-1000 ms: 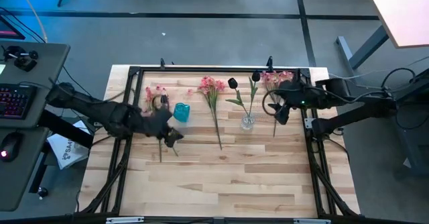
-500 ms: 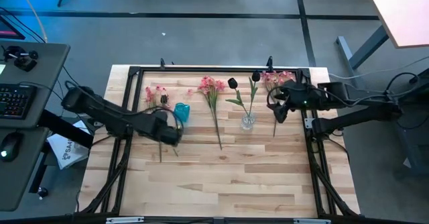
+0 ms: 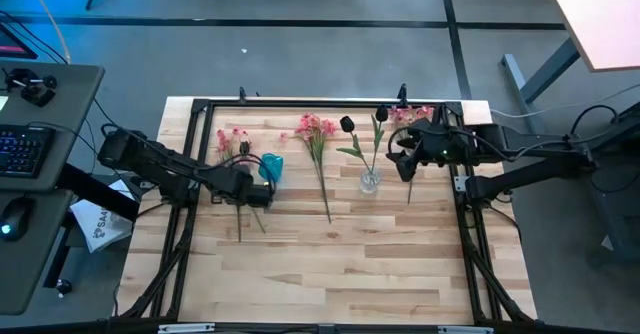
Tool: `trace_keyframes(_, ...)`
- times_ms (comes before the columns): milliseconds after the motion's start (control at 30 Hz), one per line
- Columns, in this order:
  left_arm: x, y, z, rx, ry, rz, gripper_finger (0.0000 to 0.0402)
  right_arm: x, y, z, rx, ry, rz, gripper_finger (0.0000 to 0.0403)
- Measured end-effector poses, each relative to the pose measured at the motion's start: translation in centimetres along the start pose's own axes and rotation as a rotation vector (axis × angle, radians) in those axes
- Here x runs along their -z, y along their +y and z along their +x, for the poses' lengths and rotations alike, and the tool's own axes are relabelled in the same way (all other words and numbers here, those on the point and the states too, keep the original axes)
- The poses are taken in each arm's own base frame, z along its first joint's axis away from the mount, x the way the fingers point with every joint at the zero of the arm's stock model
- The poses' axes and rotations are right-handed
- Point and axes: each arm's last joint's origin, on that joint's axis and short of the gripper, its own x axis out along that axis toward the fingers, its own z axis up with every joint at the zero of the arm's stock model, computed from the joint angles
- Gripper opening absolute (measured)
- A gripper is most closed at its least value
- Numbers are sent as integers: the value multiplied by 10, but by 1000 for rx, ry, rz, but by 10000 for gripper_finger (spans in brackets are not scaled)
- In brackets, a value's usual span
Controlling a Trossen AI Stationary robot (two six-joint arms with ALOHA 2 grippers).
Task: Sort flowers into vase by color
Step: Put the black tulip flower into the transparent flower vase
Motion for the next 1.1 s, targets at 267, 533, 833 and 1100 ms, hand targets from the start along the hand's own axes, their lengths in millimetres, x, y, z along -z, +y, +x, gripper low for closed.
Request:
trace_keyframes(267,-3,10,18,6,6,-43,146,-1,3,6,5,4,14,258)
trace_keyframes(533,-4,12,20,-10,2,37,45,-3,5,7,12,-32,24,258)
trace_keyframes(833,1,31,-19,129,25,193,3,-4,5,7,3,-39,28,258)
trace_keyframes(1100,-7,67,-75,391,93,227,1,-5,5,7,19,-58,23,258)
